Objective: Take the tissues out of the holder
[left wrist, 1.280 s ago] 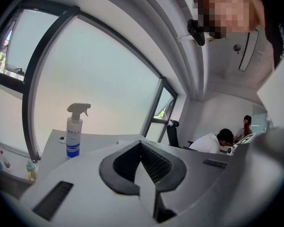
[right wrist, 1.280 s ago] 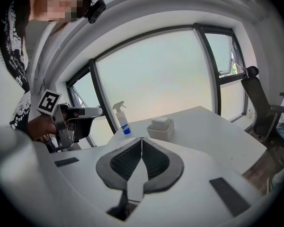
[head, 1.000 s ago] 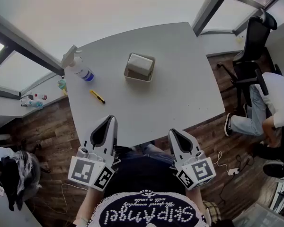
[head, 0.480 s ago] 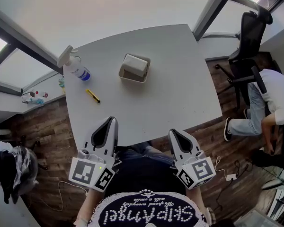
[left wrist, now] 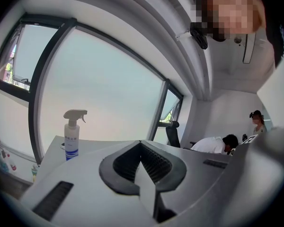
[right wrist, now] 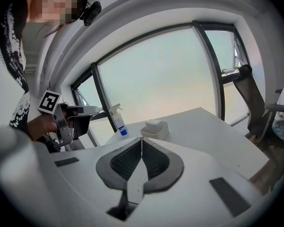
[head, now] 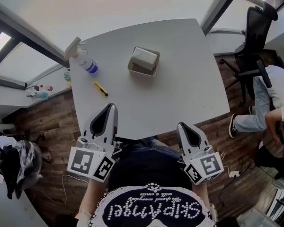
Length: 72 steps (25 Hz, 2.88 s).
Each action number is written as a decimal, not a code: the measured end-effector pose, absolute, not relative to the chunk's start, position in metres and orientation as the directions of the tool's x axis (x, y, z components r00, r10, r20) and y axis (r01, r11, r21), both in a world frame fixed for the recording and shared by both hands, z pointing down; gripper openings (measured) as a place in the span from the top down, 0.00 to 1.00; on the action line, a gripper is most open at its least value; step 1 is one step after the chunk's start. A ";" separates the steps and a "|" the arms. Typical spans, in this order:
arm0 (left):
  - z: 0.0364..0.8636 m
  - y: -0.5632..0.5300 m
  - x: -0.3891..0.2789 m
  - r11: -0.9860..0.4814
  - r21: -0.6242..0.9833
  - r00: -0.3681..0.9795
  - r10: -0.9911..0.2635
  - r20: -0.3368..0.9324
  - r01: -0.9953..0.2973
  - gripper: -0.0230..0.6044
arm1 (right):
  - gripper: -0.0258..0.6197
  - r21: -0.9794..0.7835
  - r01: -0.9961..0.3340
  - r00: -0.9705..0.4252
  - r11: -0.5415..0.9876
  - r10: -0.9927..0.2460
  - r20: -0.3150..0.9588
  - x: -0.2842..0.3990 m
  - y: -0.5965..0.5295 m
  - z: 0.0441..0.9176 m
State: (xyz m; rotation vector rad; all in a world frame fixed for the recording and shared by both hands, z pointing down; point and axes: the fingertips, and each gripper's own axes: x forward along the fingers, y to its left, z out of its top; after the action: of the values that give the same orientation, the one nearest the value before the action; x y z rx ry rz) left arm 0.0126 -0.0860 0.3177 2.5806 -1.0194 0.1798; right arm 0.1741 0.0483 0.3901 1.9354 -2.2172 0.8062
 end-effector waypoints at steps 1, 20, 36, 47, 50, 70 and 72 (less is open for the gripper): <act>0.318 -0.090 0.010 -0.673 0.283 0.730 -0.638 0.246 -0.683 0.96 | 0.94 -0.323 -0.945 -0.192 0.057 -0.895 0.403 0.173 0.046 0.390; 0.339 -0.104 0.034 -0.735 0.350 0.813 -0.500 0.299 -0.581 0.96 | 0.94 -0.325 -0.946 -0.152 -0.007 -0.875 0.460 0.162 0.035 0.397; 0.340 -0.108 0.024 -0.695 0.360 0.783 -0.541 0.308 -0.622 0.96 | 0.94 -0.249 -0.941 -0.304 0.228 -0.893 0.331 0.143 -0.005 0.367; 0.342 -0.116 0.008 -0.640 0.365 0.736 -0.594 0.324 -0.676 0.96 | 0.63 -0.084 -0.942 -0.334 0.325 -0.878 0.342 0.168 -0.064 0.356; 0.342 -0.118 0.005 -0.622 0.366 0.721 -0.611 0.326 -0.692 0.96 | 0.57 -0.046 -0.929 -0.358 0.367 -0.861 0.361 0.178 -0.087 0.356; 0.349 -0.131 -0.013 -0.509 0.371 0.625 -0.693 0.358 -0.777 0.96 | 0.53 -0.048 -0.879 -0.424 0.475 -0.731 0.535 0.194 -0.182 0.419; 0.349 -0.132 -0.014 -0.499 0.371 0.616 -0.701 0.359 -0.783 0.96 | 0.53 -0.048 -0.868 -0.432 0.495 -0.703 0.566 0.191 -0.189 0.427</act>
State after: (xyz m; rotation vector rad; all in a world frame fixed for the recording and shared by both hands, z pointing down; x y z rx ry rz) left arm -0.0136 -0.1322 0.3493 2.3400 -1.1688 0.2184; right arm 0.1914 -0.1889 0.4268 1.2929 -2.2632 0.4604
